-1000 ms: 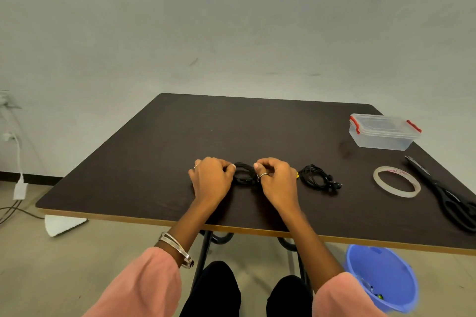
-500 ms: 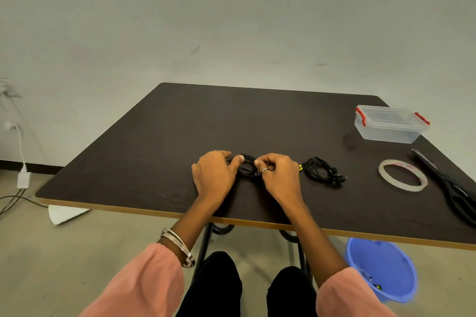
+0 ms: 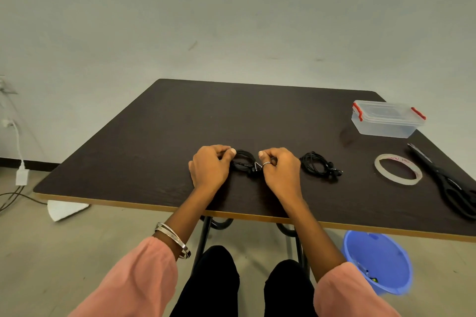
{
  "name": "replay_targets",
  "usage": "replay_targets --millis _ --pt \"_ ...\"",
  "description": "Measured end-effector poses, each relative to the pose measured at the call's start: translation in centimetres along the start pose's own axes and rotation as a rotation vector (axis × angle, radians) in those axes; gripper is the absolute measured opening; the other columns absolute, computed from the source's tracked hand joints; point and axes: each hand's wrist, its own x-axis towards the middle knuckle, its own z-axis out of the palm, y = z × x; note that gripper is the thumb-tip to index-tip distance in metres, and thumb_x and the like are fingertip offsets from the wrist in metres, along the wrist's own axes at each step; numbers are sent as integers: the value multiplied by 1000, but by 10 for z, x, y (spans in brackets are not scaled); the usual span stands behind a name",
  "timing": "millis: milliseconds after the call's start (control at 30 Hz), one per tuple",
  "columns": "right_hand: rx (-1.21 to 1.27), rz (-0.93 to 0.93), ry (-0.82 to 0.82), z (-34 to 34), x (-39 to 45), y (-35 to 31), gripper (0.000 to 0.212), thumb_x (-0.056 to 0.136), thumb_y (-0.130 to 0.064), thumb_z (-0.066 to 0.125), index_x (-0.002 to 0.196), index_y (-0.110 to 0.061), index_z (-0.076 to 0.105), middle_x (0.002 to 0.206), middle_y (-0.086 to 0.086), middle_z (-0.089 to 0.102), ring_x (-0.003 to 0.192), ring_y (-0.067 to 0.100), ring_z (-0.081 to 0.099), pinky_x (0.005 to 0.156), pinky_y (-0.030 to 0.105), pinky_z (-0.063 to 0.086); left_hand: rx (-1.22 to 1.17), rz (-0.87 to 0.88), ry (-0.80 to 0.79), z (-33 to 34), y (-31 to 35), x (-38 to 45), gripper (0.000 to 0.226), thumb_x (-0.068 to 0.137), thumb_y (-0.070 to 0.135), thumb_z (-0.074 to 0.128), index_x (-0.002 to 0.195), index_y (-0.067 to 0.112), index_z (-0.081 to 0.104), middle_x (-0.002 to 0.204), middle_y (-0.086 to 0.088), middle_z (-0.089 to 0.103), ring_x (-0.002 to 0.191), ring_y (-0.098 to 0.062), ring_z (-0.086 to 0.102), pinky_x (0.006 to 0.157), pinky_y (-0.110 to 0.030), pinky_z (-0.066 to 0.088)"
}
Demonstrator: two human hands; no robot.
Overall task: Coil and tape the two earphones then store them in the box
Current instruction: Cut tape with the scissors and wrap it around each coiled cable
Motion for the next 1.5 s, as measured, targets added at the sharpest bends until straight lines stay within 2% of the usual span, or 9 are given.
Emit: replay_targets --millis 333,433,600,733,900,1000,1200,1367,1500 --pt "205 156 309 -121 26 25 14 89 -24 65 96 -15 73 83 1 71 71 9 64 69 26 52 -297 27 125 5 39 -2 16 93 13 59 100 18 72 96 4 67 68 -3 59 54 -7 44" --pt "27 232 342 -153 26 54 13 88 -17 66 97 -11 73 87 1 70 74 6 60 72 20 45 -389 145 10 24 65 -15 17 92 12 59 98 19 73 94 6 69 73 -6 64 57 -8 47" --pt "-275 300 276 -184 20 100 11 85 -14 69 94 -9 73 97 10 73 97 28 65 95 42 46 -478 283 -198 64 107 -38 15 90 8 62 96 15 74 86 4 72 61 -5 66 58 -9 48" --pt "-569 433 81 -190 18 112 25 87 -27 69 110 -20 69 122 7 64 124 31 43 100 45 29 -447 352 -325 92 129 -52 17 90 7 62 99 16 74 92 3 72 77 -8 69 71 -13 54" --pt "-644 407 81 -194 17 114 26 88 -5 59 92 -27 72 104 3 68 116 26 47 91 42 27 -362 433 -483 114 147 -67 24 89 8 65 112 12 70 102 -1 73 92 -4 66 90 -16 51" --pt "-582 346 123 -197 12 114 22 89 -9 62 99 -24 73 107 3 68 114 26 51 93 44 31 -312 475 -527 123 153 -75 31 88 8 66 119 9 67 108 -3 72 92 -1 63 84 -1 44" --pt "-273 134 95 -204 -2 106 10 86 -15 68 93 -21 72 99 -1 66 102 22 57 92 55 43 -376 357 -481 129 163 -75 41 88 9 67 128 7 59 116 -8 69 103 -15 66 98 -21 46" --pt "-182 -1 2 -209 -9 94 24 87 -9 66 90 -32 64 98 -7 61 100 14 56 97 50 45 -753 -2 -593 121 165 -73 35 86 0 66 120 3 64 98 -13 72 81 -18 72 69 -25 60" --pt "-99 -75 -131 -205 -10 90 27 87 -13 66 106 -33 64 99 -11 68 98 6 62 96 43 49 -867 -25 -577 118 162 -78 36 82 -7 67 117 2 64 95 -18 72 84 -23 72 67 -24 60"
